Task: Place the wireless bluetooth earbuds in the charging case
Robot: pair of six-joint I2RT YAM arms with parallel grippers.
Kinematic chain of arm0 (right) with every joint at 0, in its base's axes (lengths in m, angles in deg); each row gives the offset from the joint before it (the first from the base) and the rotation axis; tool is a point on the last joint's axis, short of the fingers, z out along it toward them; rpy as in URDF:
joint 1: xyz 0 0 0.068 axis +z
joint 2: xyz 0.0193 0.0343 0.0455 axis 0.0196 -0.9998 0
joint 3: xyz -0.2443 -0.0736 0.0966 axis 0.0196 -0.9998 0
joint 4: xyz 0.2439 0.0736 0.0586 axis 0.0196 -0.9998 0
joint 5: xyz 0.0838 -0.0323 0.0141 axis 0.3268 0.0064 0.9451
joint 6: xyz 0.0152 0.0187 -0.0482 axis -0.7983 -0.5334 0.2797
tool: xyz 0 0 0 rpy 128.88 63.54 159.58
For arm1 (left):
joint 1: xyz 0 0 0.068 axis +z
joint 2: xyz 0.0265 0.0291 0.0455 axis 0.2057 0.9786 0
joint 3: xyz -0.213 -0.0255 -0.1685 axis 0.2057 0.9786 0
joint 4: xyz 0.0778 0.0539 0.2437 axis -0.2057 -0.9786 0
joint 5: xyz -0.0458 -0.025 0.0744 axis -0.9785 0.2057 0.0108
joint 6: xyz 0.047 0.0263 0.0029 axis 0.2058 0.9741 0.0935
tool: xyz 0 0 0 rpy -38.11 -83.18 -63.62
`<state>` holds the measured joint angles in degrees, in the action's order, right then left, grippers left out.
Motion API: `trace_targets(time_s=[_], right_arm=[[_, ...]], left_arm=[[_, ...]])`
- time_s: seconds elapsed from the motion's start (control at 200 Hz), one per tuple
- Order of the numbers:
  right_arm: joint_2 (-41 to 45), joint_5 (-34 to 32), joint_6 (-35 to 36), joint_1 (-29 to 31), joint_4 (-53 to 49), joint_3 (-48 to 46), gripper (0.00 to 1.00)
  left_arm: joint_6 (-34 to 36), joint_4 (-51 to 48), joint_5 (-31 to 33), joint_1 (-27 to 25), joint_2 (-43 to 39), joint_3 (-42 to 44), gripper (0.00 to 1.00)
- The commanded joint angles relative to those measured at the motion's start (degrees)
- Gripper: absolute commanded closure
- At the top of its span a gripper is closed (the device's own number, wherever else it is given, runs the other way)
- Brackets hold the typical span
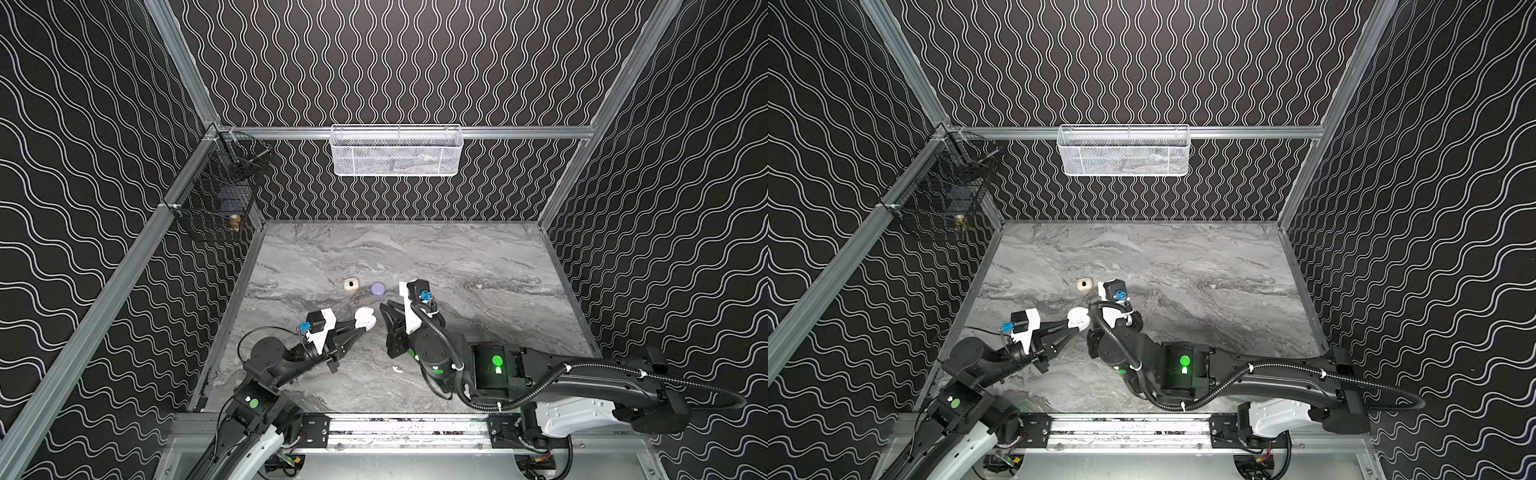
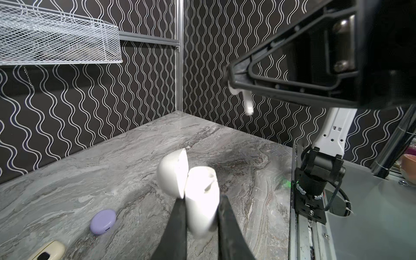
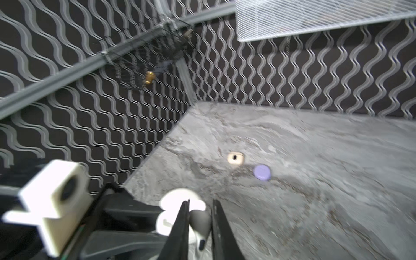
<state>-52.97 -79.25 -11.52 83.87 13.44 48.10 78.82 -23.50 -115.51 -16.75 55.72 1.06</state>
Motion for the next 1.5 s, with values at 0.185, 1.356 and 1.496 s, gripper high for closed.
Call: trace_targets(time_s=[0.185, 1.356, 1.496], right_arm=[[-2.43, 4.21, 10.71, 2.25, 19.08, -4.12, 0.89], [-5.39, 4.64, 11.31, 3.19, 19.72, -8.18, 0.87], [-5.12, 4.99, 10.33, 3.23, 19.56, -8.77, 0.86]], left_arm=[[-1.22, 4.25, -4.06, 0.04, -3.75, 1.32, 1.00], [-1.40, 4.14, -4.81, -0.03, -6.89, 1.66, 1.00], [-1.48, 4.03, -4.90, -0.02, -7.07, 1.62, 1.00]])
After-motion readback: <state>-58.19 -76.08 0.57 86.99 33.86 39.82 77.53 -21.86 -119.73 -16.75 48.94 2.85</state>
